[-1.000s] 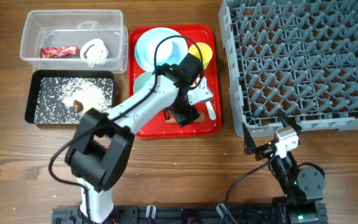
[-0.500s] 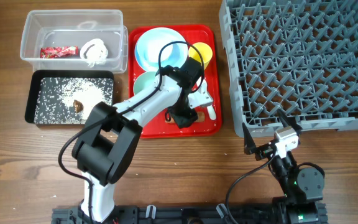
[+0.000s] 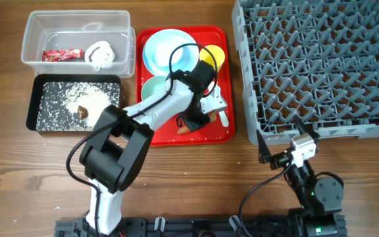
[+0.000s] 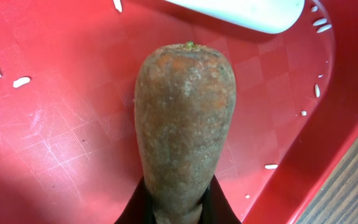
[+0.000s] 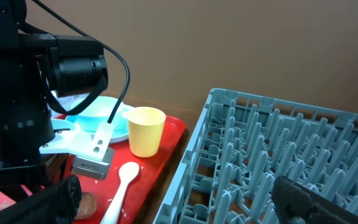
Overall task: Sort waste into correct bins and load items into the dishwasher rack
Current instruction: 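Grasp the carrot on the red tray with left gripper, then drop the carrot onto the black tray with left gripper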
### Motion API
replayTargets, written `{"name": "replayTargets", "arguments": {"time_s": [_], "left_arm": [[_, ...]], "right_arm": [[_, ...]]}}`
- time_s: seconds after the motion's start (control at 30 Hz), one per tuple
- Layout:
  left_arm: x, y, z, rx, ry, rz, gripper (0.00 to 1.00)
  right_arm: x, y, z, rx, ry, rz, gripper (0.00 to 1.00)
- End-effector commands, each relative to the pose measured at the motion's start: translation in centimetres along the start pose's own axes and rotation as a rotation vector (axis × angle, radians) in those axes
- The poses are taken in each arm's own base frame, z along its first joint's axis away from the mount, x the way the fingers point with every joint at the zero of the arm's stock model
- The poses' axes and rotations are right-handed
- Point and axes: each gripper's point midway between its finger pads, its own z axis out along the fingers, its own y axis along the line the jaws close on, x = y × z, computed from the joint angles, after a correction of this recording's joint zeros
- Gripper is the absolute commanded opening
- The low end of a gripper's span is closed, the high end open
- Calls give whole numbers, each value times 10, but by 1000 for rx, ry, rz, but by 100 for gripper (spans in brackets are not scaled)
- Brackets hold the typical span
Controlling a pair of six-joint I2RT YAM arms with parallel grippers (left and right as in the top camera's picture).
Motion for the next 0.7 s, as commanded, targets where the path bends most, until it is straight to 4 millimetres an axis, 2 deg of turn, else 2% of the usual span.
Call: {"name": "replayTargets", "arguments": {"time_s": [0.0,0.13,0.27,0.37,0.43,0.5,0.6,0.67], "left_arm": [[-1,-3,2,8,-6,-20,4],[-25,3,-34,-32,-97,-106,4],[-48,15,-92,-93,-230,-237,4],[-46,38,-141,-182,-327,-411,4],[-34,57,-170,-229,-385,-539,4],[-11,78,-197,-262,-429,-671,4],[27,107,-219,-286,-457,-850,4],[67,134,-226,-297,-450,-1042,4]], "right_arm": [[-3,1,-1,-7,-13,0,100],[-3,1,-1,-7,-13,0,100],[-3,1,-1,-7,-13,1,100],[-3,1,-1,-7,-13,1,100],[-3,1,-1,-7,-13,1,100],[-3,1,-1,-7,-13,1,100],[-3,1,-1,-7,-13,0,100],[-3,1,-1,-7,-13,1,100]]}}
